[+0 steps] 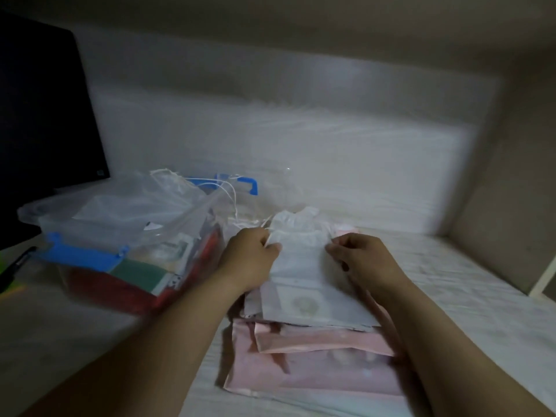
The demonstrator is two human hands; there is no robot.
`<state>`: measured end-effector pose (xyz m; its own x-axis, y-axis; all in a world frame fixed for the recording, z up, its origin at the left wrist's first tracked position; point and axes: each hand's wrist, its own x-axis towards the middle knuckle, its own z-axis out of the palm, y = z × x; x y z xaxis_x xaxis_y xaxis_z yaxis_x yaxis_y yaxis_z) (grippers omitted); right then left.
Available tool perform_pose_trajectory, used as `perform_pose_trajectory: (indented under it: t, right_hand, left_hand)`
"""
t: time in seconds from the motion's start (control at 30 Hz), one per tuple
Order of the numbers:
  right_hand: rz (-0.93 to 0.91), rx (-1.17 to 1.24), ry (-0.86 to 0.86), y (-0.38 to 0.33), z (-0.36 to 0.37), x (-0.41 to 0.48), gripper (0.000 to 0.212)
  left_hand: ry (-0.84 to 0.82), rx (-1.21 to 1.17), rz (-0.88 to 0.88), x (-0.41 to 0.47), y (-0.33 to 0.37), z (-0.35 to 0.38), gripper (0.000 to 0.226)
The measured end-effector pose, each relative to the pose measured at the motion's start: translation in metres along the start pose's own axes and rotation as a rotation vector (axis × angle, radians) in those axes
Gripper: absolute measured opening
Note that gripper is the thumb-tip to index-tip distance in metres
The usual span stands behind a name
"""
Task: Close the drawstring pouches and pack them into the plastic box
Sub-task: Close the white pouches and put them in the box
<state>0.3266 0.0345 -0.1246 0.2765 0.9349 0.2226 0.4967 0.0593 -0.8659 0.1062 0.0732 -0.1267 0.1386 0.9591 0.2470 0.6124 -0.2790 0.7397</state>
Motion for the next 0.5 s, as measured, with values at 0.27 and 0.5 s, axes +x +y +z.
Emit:
perform_pose_trajectory:
  t: [0.27, 0.5]
  right_hand:
    - [0.218, 0.621, -0.313, -0.024, -0.008, -0.014, 0.037]
    - [0.412, 0.848, -0.491, -0.023, 0.000, -0.018, 0.027]
  left_hand:
    - [-0.319, -0.965, -0.275, -0.006, 0.009, -0.016, 0.021]
    - [-0.395, -1.038, -0.412, -0.011, 0.009, -0.023, 0.036]
